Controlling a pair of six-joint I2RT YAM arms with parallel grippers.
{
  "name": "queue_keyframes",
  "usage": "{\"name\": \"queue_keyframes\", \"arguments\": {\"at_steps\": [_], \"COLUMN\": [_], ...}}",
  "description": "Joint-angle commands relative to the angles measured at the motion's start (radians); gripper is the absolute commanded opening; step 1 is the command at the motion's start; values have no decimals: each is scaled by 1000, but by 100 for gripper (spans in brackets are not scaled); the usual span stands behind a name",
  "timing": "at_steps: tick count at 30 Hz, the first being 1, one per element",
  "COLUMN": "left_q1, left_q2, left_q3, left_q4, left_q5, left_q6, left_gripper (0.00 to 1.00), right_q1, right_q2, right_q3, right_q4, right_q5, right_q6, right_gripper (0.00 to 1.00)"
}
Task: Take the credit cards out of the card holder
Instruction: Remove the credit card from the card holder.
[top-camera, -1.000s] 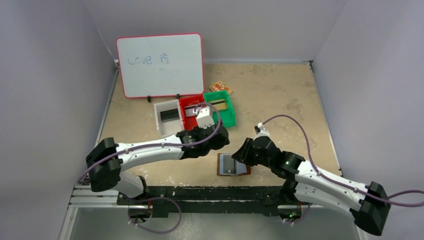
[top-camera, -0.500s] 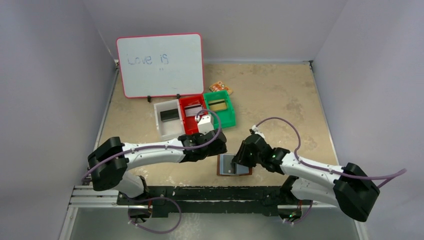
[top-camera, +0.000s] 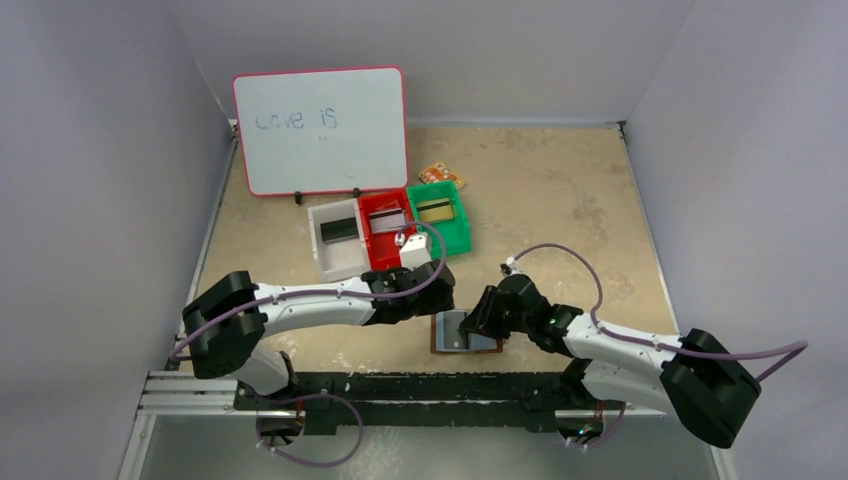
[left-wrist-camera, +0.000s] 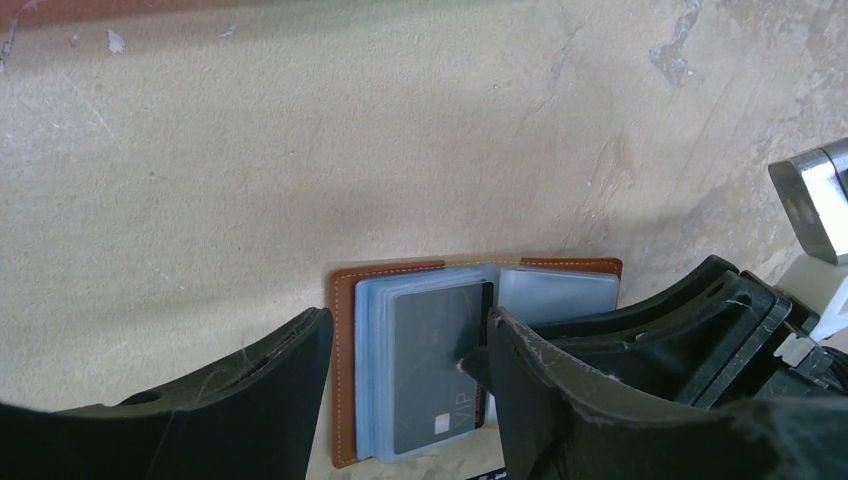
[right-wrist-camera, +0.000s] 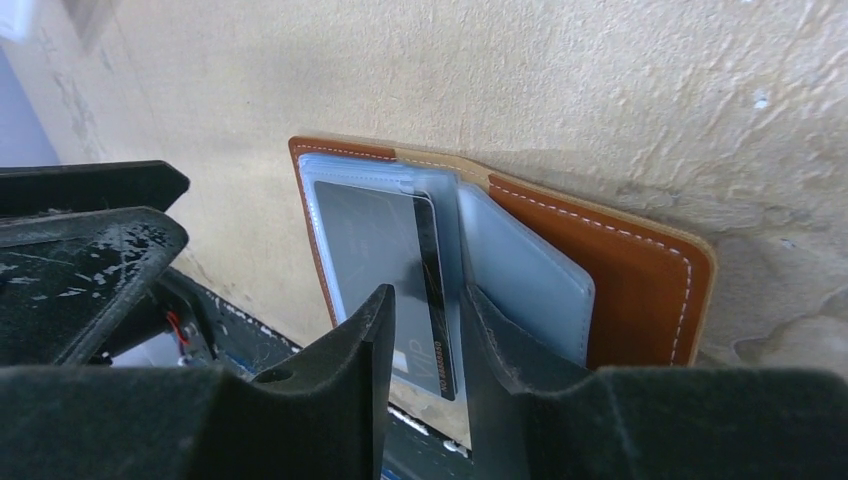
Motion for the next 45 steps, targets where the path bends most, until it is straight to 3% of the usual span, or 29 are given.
{"name": "queue_keyframes", "arguments": {"at_steps": [1, 9, 14, 20, 28, 37, 45], "left_q1": [2, 2, 1, -5, -10, -20, -32], "left_q2": [0, 6, 12, 45, 56, 83, 99], "left_q3": [-29, -60, -78, -76, -82, -84, -81], "left_q4": [67, 65, 92, 91, 39, 1, -32], "left_q5": [36, 74, 150, 204, 167, 136, 103], "left_q6": [-4, -9, 20, 45, 39, 40, 37], "left_gripper": [56, 49, 40, 37, 26, 16, 13], "right_q1": [-2, -2, -2, -1, -5, -19, -39], "right_q2": [15, 20, 29, 65, 99, 32, -27], "right_q3": [-46, -114, -138, -140, -136, -166, -188], "right_q4": [89, 231, 286, 330, 358, 372, 391], "right_q5": [-36, -76, -86, -96, -109, -118, -135], "right_q6": [30, 79, 96, 95, 94, 115, 124], "right_gripper": [33, 32, 29, 29, 27, 26, 7]}}
